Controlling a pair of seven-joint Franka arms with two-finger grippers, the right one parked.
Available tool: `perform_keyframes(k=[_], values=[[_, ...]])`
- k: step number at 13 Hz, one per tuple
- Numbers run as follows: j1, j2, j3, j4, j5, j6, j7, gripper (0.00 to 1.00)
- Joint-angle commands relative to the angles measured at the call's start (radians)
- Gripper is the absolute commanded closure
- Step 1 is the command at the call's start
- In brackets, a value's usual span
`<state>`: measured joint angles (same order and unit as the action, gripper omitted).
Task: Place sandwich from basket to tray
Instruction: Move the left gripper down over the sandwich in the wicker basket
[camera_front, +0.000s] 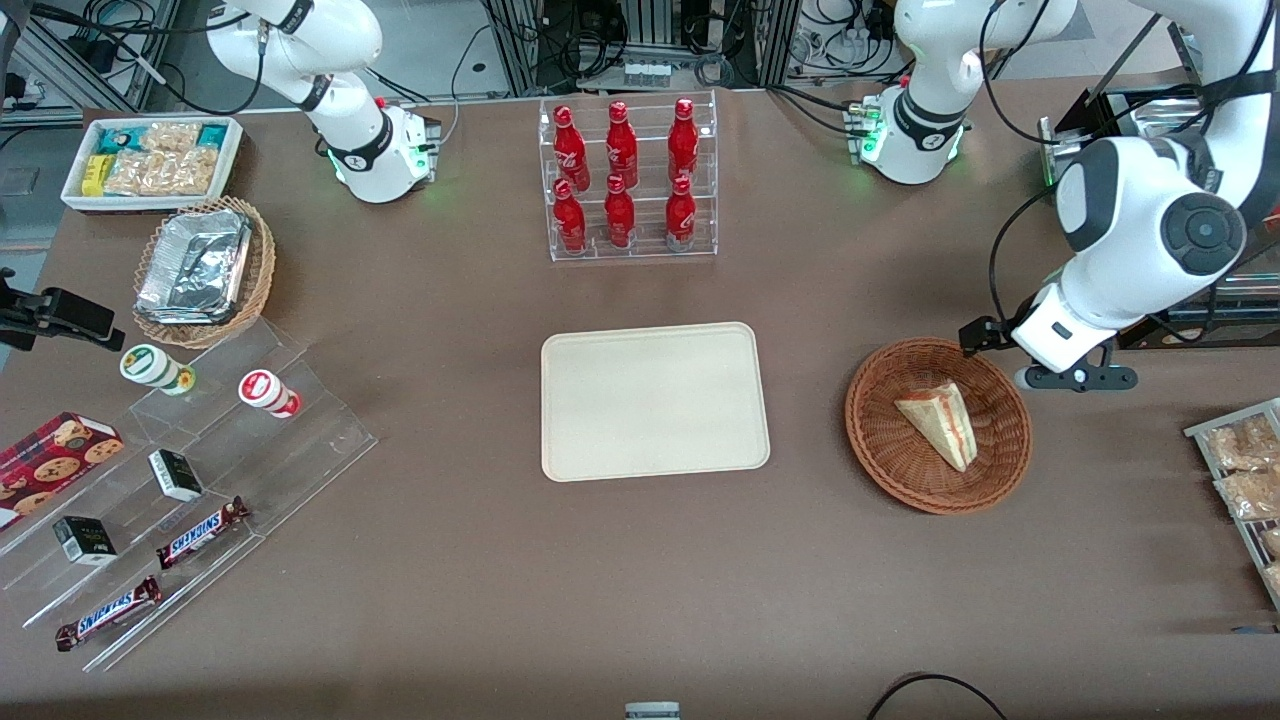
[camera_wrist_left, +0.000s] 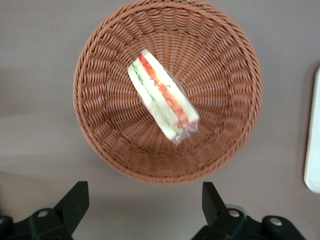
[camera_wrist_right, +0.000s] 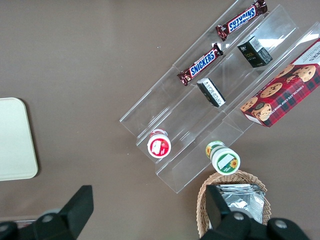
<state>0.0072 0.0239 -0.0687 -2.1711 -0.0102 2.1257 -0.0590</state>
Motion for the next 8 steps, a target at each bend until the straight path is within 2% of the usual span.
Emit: perform_keyframes(k=[1,6,8], values=[[0.004,0.013,0.000,-0.026,-0.007,0.066,-0.114,0.00],[-0.001,0.080,-0.003,-0.026,-0.007,0.175,-0.612,0.00],[-0.003,0.094,-0.003,-0.026,-0.016,0.221,-0.760,0.00]])
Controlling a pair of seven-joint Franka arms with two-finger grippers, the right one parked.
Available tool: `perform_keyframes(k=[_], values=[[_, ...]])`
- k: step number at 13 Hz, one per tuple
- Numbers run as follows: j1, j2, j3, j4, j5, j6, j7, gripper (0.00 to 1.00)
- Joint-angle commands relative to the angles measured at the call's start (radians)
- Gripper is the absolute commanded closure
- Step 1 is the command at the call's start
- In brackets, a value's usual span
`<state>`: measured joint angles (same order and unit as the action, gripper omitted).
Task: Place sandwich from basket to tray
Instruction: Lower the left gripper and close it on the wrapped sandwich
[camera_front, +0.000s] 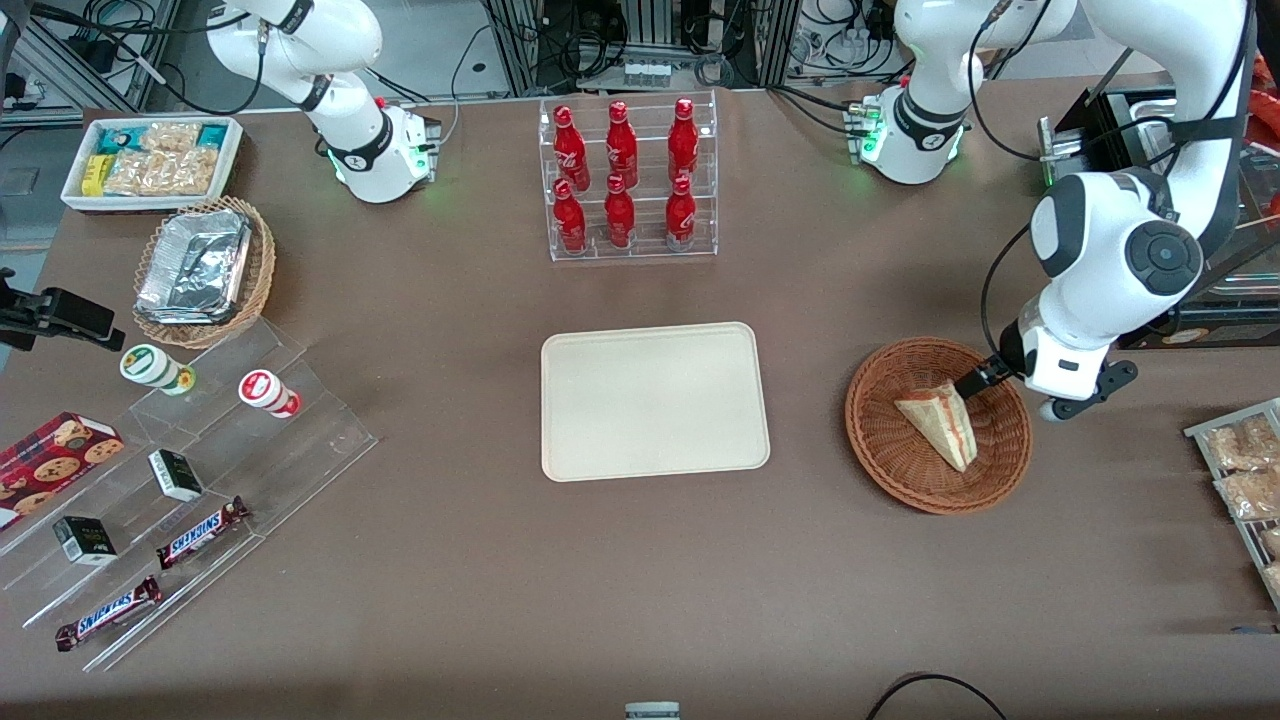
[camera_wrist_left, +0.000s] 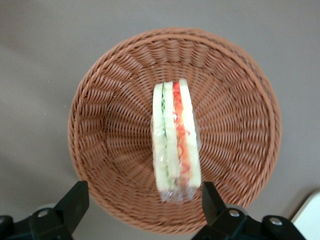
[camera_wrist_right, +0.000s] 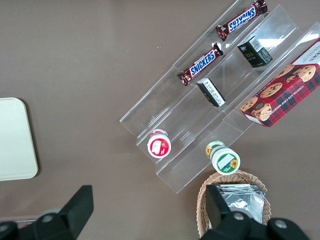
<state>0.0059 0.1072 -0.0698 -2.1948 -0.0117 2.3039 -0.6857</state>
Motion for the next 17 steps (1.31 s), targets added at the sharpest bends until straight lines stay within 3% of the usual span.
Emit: perform_keyframes(k=[1,17], values=[[-0.001,0.019,-0.002,-0.002,-0.017,0.057,-0.179,0.00],[-0.032,0.201,-0.013,0.007,-0.022,0.195,-0.212,0.00]])
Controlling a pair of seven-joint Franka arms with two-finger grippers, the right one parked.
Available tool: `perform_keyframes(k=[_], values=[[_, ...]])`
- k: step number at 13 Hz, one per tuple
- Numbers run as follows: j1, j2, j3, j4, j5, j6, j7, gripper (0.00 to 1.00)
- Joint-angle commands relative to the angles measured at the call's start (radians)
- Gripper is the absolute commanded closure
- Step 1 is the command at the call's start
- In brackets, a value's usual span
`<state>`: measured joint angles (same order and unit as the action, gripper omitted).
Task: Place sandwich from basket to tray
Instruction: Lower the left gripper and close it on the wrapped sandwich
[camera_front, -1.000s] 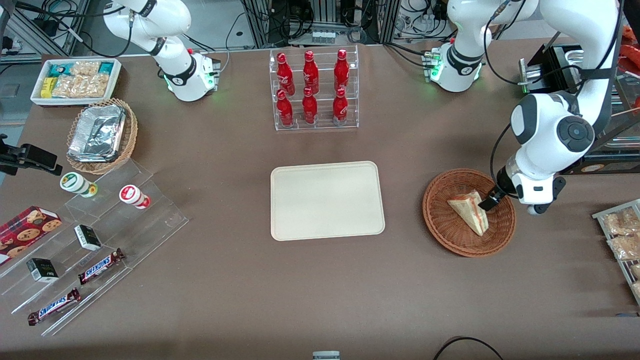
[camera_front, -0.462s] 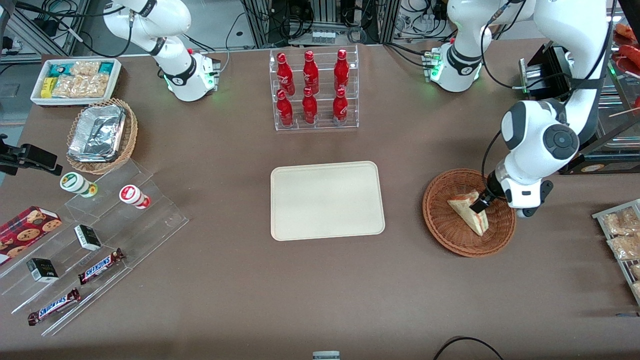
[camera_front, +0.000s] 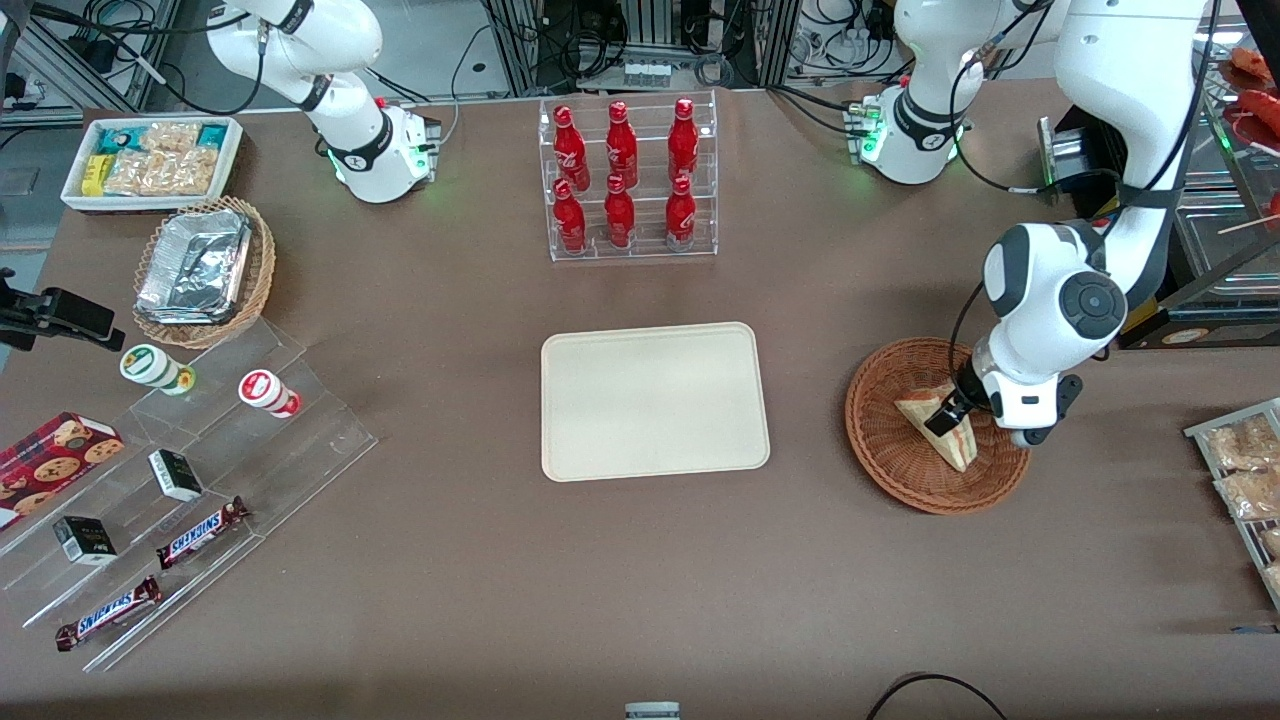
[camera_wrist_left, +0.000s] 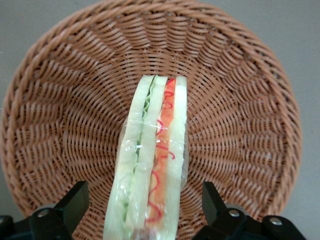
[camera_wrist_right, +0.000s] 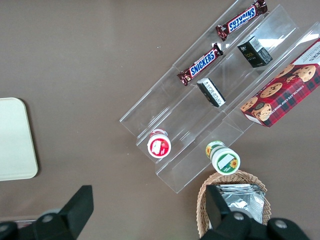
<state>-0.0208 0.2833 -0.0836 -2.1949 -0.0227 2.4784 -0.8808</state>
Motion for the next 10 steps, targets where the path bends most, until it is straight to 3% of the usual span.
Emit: perform_keyframes(k=[1,2,3,4,7,10], values=[[-0.005,0.028,0.001,0.006,-0.011,0.017,-0.026,0.16],[-0.005,0.025,0.001,0.004,-0.011,0.008,-0.033,0.52],[-0.005,0.022,0.001,0.003,-0.009,-0.002,-0.032,0.94],[-0.005,0.020,0.001,0.004,-0.009,-0.027,-0.021,1.00],[-0.014,-0.010,-0.004,0.033,-0.003,-0.102,0.011,1.00],[-0.054,-0.012,-0.005,0.160,0.004,-0.315,0.103,1.00]])
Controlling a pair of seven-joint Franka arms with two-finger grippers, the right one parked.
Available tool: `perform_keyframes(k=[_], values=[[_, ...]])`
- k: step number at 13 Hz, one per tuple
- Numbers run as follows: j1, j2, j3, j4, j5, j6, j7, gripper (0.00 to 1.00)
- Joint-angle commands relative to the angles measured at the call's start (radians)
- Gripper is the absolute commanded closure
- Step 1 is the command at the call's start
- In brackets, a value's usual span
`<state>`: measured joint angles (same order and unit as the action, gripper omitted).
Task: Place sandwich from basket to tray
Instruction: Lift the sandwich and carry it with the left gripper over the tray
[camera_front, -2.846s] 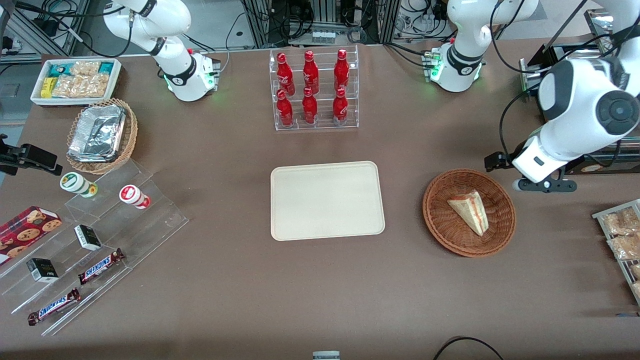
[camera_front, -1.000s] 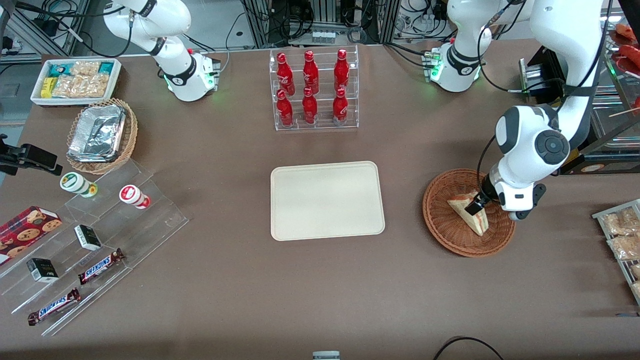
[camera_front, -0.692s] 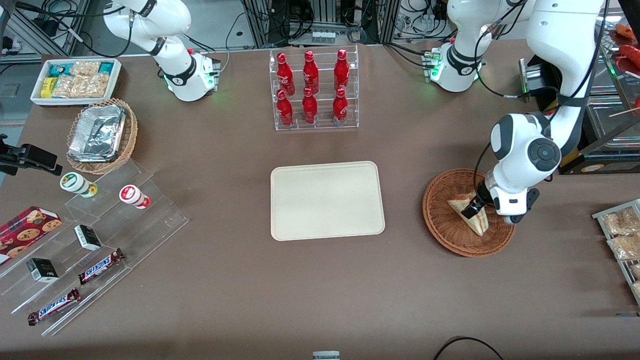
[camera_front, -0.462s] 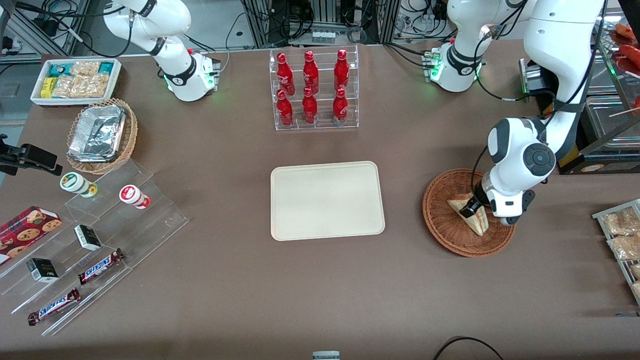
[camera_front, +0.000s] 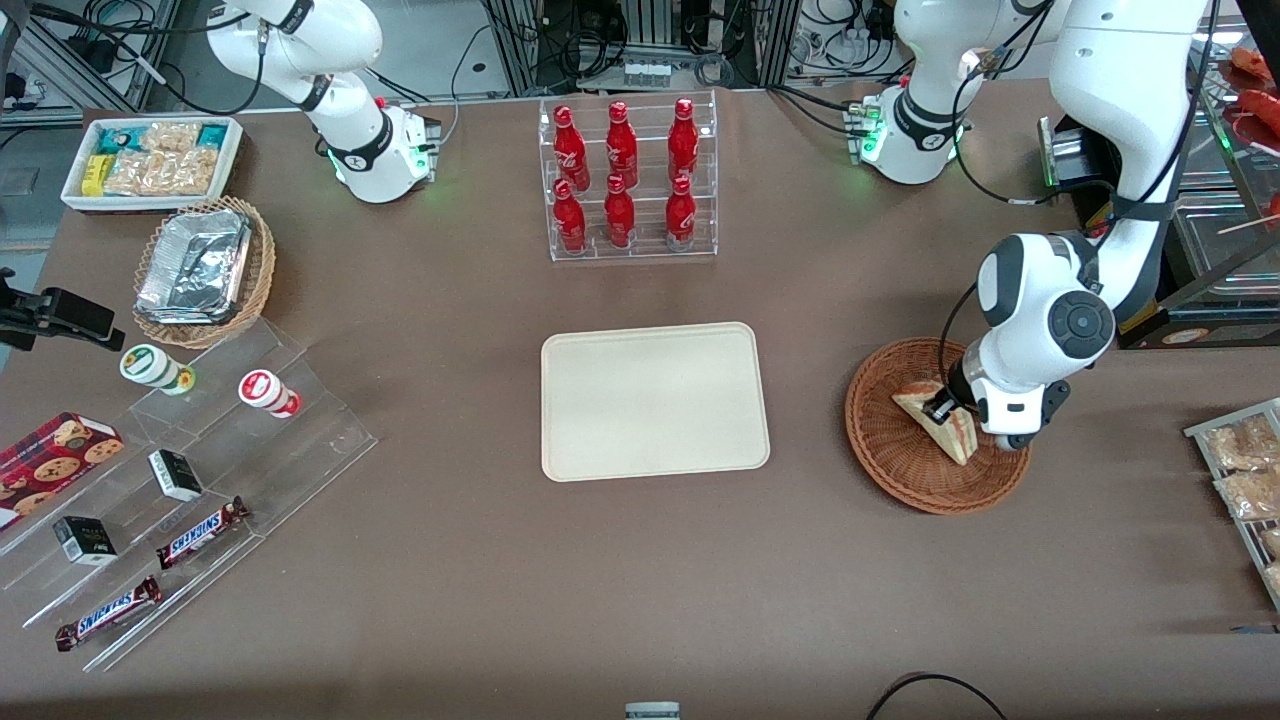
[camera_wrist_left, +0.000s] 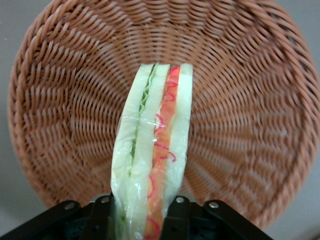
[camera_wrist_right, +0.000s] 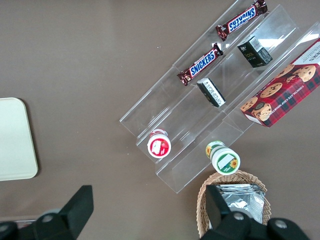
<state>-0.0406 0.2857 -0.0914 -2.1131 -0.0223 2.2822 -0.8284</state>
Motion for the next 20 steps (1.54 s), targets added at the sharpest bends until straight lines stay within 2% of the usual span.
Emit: perform_keyframes(k=[1,5,10,16,20], values=[[-0.051,-0.008,0.002,0.111,0.004,-0.163,0.084,1.00],[-0.178,0.038,0.002,0.180,0.002,-0.173,0.101,1.00],[-0.375,0.211,0.002,0.382,-0.005,-0.170,0.072,1.00],[-0.547,0.383,0.002,0.619,-0.010,-0.168,-0.156,1.00],[-0.622,0.420,0.002,0.653,-0.013,-0.162,-0.207,1.00]])
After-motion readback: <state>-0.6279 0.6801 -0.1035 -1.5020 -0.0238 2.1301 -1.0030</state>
